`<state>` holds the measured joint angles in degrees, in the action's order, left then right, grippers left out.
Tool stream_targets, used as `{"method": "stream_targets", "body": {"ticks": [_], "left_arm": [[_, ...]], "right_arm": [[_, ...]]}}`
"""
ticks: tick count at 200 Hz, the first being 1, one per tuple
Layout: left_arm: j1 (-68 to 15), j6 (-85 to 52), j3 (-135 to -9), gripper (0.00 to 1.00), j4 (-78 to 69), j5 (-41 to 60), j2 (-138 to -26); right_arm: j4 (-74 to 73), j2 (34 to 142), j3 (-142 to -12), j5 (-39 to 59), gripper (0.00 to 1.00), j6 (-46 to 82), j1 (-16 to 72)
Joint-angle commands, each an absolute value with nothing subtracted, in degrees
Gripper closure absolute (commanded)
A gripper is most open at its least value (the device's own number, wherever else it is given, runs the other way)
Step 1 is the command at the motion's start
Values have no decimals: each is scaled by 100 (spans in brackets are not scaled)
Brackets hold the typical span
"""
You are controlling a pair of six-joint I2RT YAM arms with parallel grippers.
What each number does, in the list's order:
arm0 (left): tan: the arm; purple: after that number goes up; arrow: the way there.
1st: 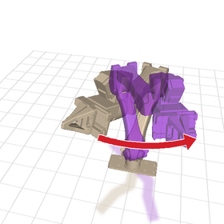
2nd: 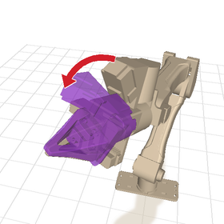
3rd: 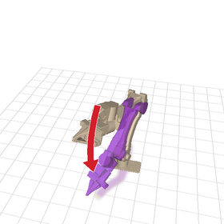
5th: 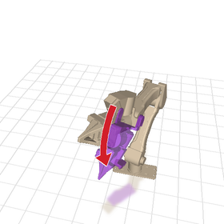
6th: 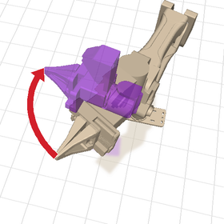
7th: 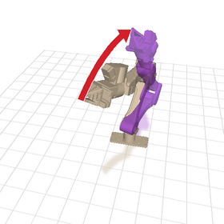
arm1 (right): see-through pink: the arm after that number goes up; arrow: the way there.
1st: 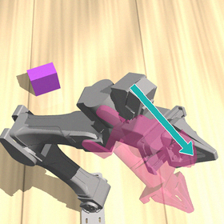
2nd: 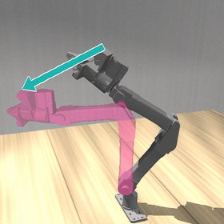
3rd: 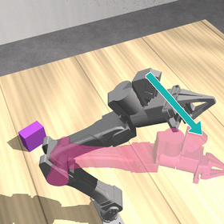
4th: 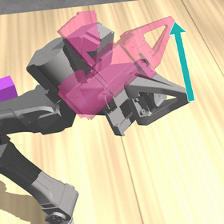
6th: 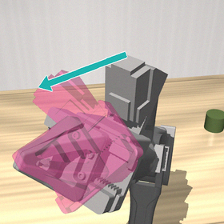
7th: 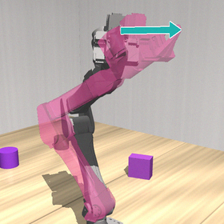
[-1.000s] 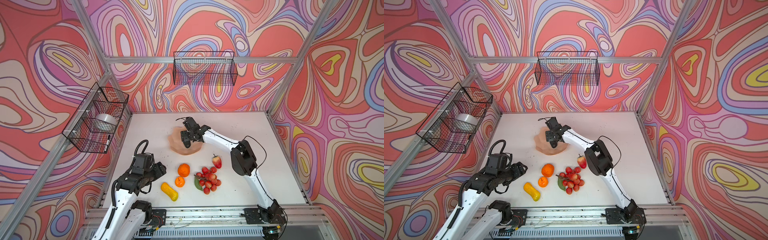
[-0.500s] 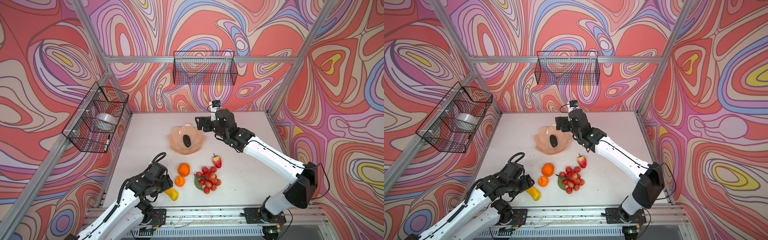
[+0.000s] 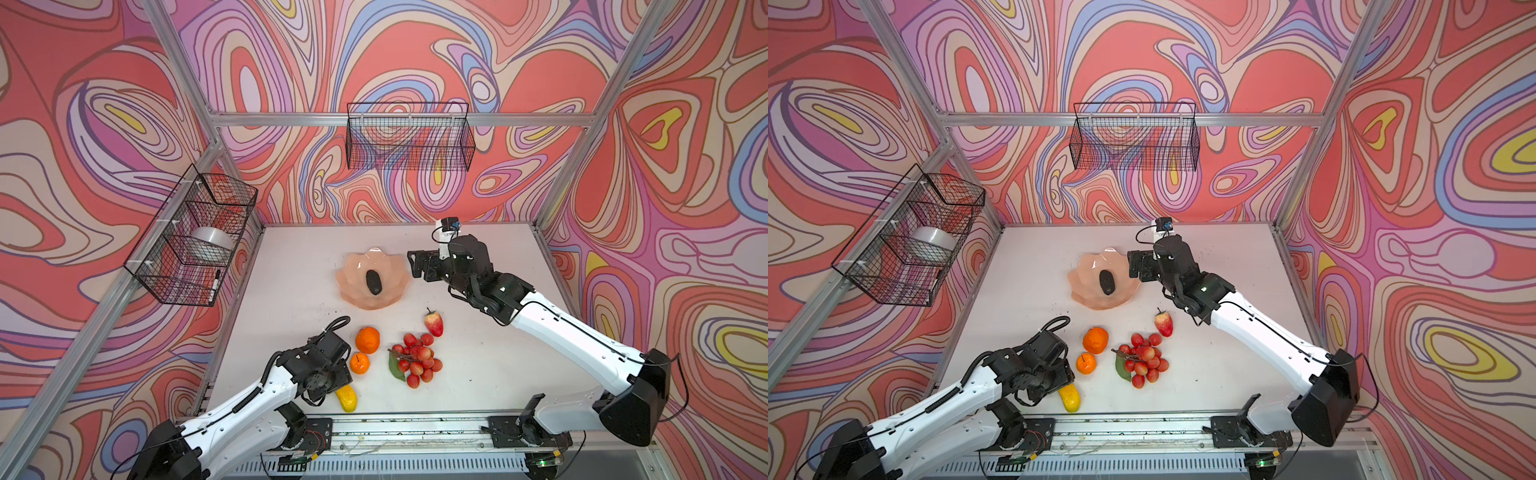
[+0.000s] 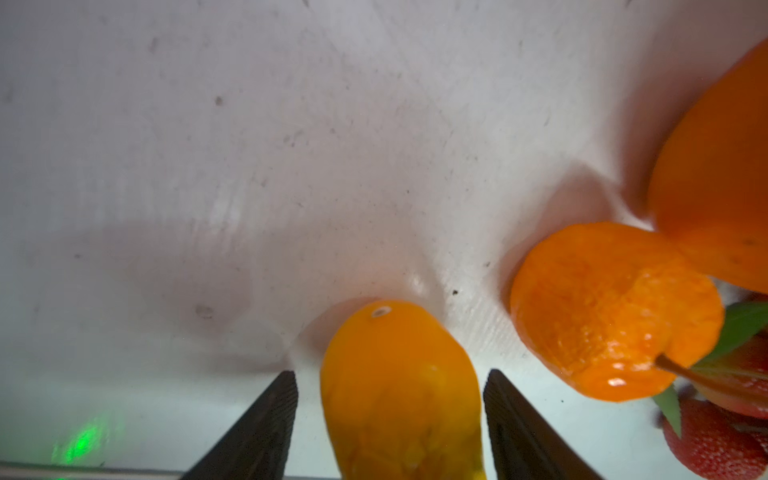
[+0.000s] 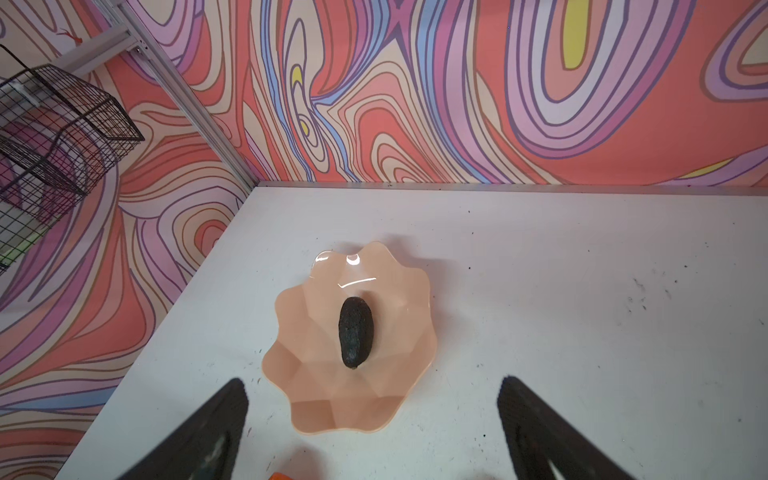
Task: Place and organize the fake fruits in the fruit bowl
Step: 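Carry the yellow fruit into the bowl beside the avocado and release it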
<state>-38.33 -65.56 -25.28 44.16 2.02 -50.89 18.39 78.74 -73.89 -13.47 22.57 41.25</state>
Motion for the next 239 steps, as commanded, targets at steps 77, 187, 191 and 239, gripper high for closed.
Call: {"method": "stream_targets", "body": {"ticks": [77, 187, 191, 239], "left_arm": [[-3845, -6085, -3657, 69, 5329, -825, -4492], [-2199, -2369, -8020, 68, 4150, -338, -8937], [-2147, -2365, -8132, 68, 4165, -364, -9110], [-1771, -2407, -8689, 69, 3672, 95, -10382]], "right_arm": [[1793, 7795, -7251, -1428, 2, 2312, 4111], [2305, 6879, -6145, -1586, 2, 3052, 4096], [2398, 6820, -6103, -1633, 2, 3097, 4096], [2798, 5988, -5352, -1844, 2, 3619, 4086]]}}
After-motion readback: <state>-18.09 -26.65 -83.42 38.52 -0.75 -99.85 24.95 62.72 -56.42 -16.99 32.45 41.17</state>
